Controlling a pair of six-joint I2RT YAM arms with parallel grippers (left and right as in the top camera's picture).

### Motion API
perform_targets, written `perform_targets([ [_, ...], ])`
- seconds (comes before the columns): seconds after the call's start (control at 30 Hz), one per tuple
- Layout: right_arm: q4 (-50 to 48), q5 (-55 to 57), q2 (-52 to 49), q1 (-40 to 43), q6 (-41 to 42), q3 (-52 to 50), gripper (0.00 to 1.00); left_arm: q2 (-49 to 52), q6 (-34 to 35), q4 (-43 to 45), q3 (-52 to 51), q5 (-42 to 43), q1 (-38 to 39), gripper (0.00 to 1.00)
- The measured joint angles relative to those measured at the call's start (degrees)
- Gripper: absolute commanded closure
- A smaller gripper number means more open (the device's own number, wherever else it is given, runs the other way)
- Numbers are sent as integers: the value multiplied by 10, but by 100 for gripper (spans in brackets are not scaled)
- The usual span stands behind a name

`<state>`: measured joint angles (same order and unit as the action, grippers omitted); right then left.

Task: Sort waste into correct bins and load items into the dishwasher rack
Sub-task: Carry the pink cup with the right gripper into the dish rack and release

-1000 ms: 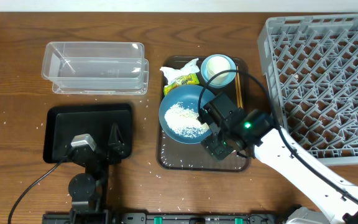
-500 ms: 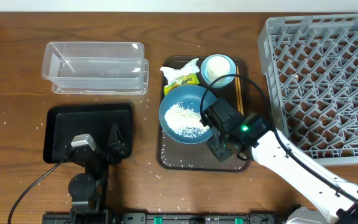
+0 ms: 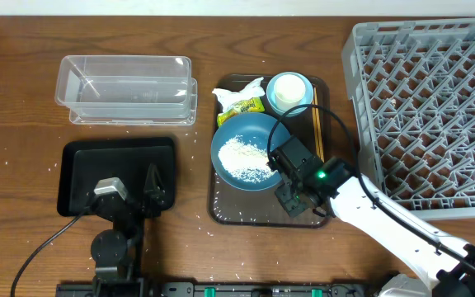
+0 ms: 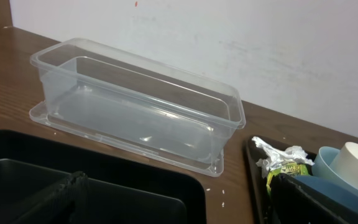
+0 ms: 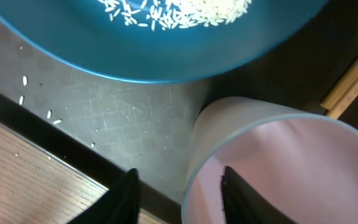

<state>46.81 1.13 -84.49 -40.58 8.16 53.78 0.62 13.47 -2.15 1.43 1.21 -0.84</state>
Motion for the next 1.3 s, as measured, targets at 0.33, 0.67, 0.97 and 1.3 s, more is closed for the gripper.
perform_targets([
  [0.33, 4, 1, 0, 0, 6, 2, 97, 0, 0, 0, 0, 0, 0, 5],
  [0.67, 80, 8, 0, 2, 8, 97, 99, 0, 0, 0, 0, 0, 0, 5],
  [0.97, 104, 82, -1, 76, 8, 224, 99, 0, 0, 0, 0, 0, 0, 5],
  [1.3, -1, 109, -2, 329, 6, 292, 99, 0, 0, 0, 0, 0, 0, 5],
])
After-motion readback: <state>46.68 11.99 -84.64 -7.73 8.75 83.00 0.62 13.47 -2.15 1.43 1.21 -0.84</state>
